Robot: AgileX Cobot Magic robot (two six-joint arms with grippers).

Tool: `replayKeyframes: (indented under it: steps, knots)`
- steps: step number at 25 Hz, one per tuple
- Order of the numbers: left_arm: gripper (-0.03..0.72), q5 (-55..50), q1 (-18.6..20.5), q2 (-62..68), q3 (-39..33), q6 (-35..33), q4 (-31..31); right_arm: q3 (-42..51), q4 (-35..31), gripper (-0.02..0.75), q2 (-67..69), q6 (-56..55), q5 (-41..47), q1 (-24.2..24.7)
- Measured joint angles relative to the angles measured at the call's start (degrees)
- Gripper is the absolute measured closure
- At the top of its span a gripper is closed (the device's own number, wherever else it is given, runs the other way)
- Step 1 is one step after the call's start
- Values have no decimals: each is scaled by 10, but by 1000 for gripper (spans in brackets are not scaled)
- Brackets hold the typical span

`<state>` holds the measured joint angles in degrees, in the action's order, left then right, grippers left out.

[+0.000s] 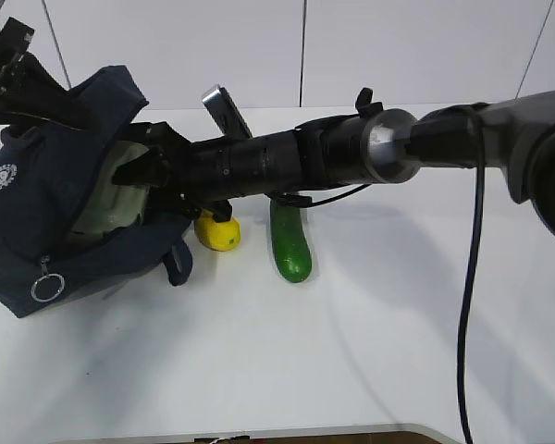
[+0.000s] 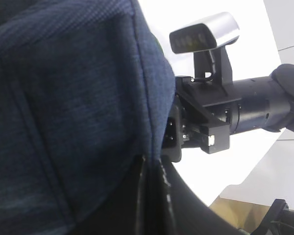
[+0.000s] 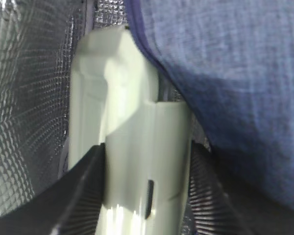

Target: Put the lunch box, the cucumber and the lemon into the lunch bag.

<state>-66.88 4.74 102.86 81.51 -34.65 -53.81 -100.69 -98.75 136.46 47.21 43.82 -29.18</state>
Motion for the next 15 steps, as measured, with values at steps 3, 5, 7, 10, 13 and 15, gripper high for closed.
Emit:
replayKeyframes:
  steps: [3, 5, 7, 10, 13, 15]
  knots:
    - [701, 0, 0, 0, 0, 0, 0, 0, 0, 360, 0, 1, 0, 0]
    - [701, 0, 0, 0, 0, 0, 0, 0, 0, 353, 0, 1, 0, 0]
    - [701, 0, 0, 0, 0, -1, 0, 0, 0, 333, 0, 1, 0, 0]
    - [701, 1, 0, 0, 0, -2, 0, 0, -2, 314, 0, 1, 1, 0]
    - [701, 2, 0, 0, 0, -2, 0, -1, -11, 309, 0, 1, 19, 0]
    - [701, 3, 0, 0, 0, -2, 0, -4, -13, 309, 0, 1, 31, 0]
